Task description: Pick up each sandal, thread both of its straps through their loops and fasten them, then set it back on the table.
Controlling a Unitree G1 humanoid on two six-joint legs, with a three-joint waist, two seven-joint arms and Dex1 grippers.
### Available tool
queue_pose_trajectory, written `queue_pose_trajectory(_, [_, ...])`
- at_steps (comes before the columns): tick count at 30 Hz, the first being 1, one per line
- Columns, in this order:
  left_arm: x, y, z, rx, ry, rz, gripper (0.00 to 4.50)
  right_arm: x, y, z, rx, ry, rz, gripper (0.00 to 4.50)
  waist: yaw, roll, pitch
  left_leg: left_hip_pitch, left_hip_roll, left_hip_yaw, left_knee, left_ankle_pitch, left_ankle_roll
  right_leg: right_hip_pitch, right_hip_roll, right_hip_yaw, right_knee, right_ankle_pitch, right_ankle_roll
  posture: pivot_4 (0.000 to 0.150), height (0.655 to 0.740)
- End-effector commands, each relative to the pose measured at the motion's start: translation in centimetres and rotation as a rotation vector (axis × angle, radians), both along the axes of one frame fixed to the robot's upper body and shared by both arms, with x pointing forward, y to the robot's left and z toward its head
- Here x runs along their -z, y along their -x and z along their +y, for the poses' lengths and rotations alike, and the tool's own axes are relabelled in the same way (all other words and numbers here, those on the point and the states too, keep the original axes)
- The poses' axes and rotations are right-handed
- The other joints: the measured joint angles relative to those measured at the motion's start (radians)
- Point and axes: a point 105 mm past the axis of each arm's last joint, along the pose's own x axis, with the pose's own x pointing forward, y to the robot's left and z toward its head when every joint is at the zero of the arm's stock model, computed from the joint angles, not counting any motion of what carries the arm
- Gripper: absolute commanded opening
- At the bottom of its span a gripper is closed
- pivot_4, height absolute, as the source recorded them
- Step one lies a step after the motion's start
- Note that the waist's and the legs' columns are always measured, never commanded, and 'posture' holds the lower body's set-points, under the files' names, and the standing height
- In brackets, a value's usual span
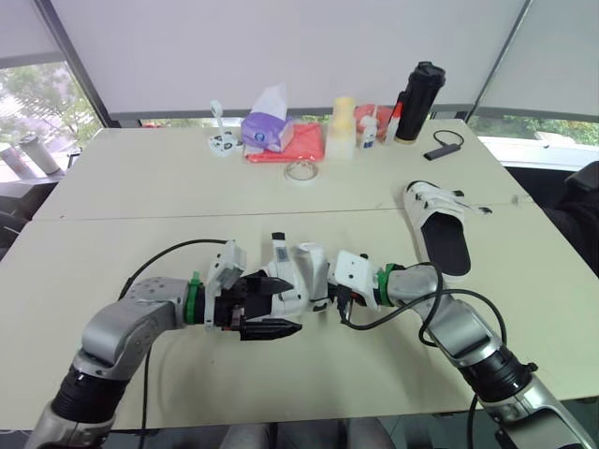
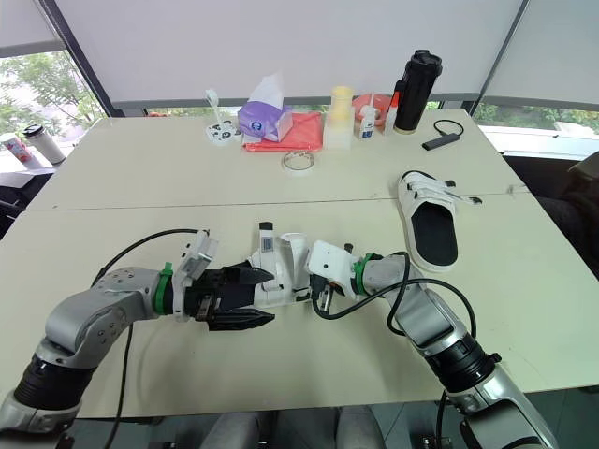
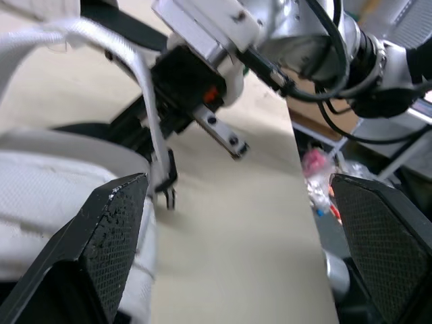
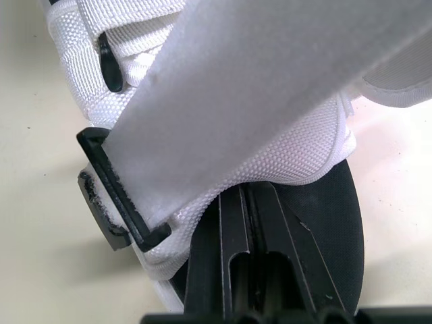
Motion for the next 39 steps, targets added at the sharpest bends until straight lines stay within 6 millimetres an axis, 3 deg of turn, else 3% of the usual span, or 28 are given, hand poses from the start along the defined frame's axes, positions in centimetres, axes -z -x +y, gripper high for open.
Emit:
queue_pose_trajectory(1, [0.4,1.3,-0.1,0.036,-0.025,0.008,4.46,2.1,0.5,-0.6,0.013,0.048,0.071,0.0,0.0,0.0,0.0,0.0,0.0,0.0,0.0,0.0,0.0,0.0,0.0,0.0,0.0,0.0,0.0,0.15,0.7296])
queue_pose_trajectory(7, [4.5,2.4,-1.6,-0.023,-0.038,0.111,4.46,2.3,0.8,-0.4,0.003,0.05,0.08,0.0,0.001,0.0,0.0,0.0,0.0,0.001,0.0,0.0,0.0,0.0,-0.001,0.001,0.0,0.0,0.0,0.15,0.7296])
queue_pose_trajectory(16, [5.8,0.2,-3.1,-0.145,0.007,0.078,4.46,2.4,1.0,-0.4,0.001,0.053,0.082,0.0,0.001,0.001,0.0,0.0,0.0,0.001,0.0,0.0,0.0,0.0,-0.001,0.001,0.0,0.0,0.0,0.15,0.7296])
queue_pose_trajectory(24, [4.0,-1.4,-4.5,-0.273,0.124,0.03,4.46,2.4,1.1,-0.7,0.014,0.053,0.084,0.0,0.008,0.0,0.0,0.0,0.0,0.001,0.001,0.0,0.0,0.001,-0.001,0.001,0.0,0.0,-0.001,0.15,0.7296])
queue_pose_trajectory(34, [1.6,-1.5,-4.9,-0.244,0.184,0.012,4.46,2.3,1.0,-0.7,0.018,0.053,0.083,0.0,0.023,0.0,0.0,0.0,-0.001,0.001,0.002,0.0,0.0,0.001,-0.001,0.001,0.0,0.001,-0.001,0.15,0.7296])
queue_pose_trajectory(39, [1.5,-1.2,-4.6,-0.225,0.195,0.025,4.46,2.3,1.0,-0.7,0.018,0.055,0.081,0.0,0.022,0.001,0.0,0.0,0.0,0.001,0.002,0.0,0.0,0.001,-0.001,0.001,0.0,0.001,-0.001,0.15,0.7296])
